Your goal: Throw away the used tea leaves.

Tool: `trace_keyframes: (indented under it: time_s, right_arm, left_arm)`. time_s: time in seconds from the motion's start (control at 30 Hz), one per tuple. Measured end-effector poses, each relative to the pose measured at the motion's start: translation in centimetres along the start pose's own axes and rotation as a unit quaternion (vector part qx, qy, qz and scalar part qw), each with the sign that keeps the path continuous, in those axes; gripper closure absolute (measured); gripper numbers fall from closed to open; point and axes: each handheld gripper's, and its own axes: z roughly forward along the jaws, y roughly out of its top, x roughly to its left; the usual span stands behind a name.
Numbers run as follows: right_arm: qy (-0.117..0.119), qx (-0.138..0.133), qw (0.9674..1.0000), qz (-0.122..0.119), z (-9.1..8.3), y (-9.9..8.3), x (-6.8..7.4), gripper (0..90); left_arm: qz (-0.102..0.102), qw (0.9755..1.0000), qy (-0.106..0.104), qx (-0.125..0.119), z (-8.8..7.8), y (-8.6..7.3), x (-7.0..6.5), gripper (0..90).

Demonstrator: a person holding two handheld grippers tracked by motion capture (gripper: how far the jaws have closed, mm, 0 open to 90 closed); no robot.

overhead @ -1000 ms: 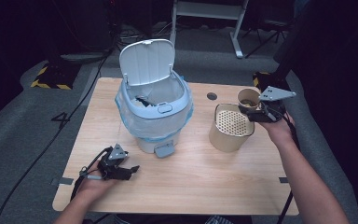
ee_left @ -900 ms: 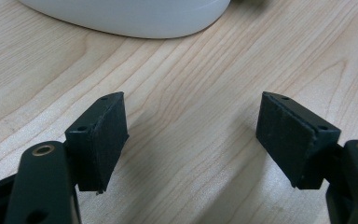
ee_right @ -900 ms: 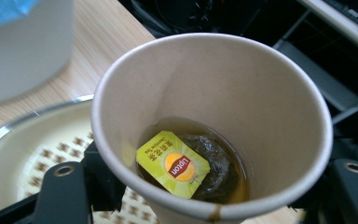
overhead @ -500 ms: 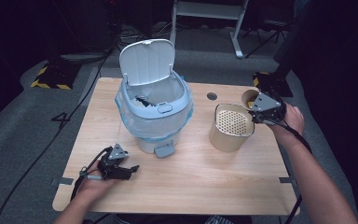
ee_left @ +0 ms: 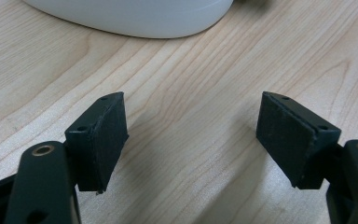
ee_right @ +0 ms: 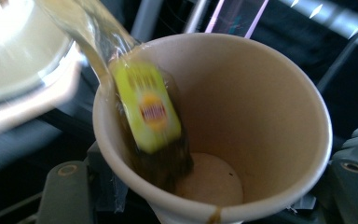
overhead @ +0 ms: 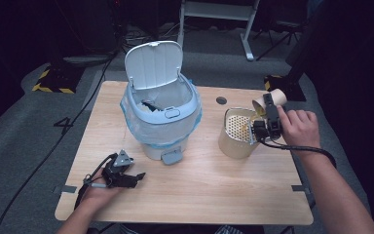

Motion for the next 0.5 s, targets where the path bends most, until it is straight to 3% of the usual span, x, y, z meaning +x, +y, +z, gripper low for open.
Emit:
trace_keyframes:
  time_s: [0.07, 0.2, 0.27, 0.5]
  right_arm:
    - [-0.031, 0.016, 0.9976, -0.060, 0.06, 0.55, 0.66, 32.5]
    - [-0.080, 0.037, 0.9880, -0.127, 0.02, 0.92, 1.07, 32.5]
    - [-0.097, 0.039, 0.9844, -0.142, -0.11, 0.97, 0.99, 32.4]
    - [-0.113, 0.040, 0.9800, -0.159, -0.45, 0.94, 0.46, 32.3]
  left_arm:
    - [0.000, 1.0000, 0.000, 0.000, -0.01, 0.00, -0.01, 25.0]
    - [0.000, 1.0000, 0.002, 0.000, -0.03, -0.03, -0.02, 25.0]
    - [0.000, 1.0000, 0.002, 0.000, -0.03, -0.03, -0.03, 25.0]
    - [-0.001, 1.0000, 0.002, 0.000, -0.03, -0.03, -0.03, 25.0]
